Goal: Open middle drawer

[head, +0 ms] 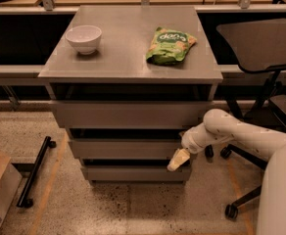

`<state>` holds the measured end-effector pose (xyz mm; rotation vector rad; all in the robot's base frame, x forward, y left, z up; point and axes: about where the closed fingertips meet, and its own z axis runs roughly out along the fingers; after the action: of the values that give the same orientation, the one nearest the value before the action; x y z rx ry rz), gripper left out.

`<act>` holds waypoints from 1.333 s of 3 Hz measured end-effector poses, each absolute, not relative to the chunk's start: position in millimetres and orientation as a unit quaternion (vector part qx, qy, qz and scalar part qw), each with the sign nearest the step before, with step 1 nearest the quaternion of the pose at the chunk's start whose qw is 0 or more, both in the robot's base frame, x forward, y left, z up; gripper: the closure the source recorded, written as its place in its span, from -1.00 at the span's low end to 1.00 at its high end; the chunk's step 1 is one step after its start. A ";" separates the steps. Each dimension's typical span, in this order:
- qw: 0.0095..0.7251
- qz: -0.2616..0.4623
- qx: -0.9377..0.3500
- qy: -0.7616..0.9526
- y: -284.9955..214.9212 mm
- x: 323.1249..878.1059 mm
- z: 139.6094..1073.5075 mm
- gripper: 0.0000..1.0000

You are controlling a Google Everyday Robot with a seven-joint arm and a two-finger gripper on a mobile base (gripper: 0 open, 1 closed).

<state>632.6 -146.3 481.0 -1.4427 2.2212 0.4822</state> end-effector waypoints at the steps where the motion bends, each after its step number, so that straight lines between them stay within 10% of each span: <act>1: 0.223 0.168 -0.531 0.800 -146.1 653.5 466.0 -1.00; 4: 0.236 0.199 -0.509 0.804 -130.8 643.0 430.2 -1.00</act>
Offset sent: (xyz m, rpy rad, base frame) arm 0.0388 0.0104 -0.0554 0.0608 -0.0197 0.0013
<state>643.0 -130.8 430.2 -1.3961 2.2043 0.5453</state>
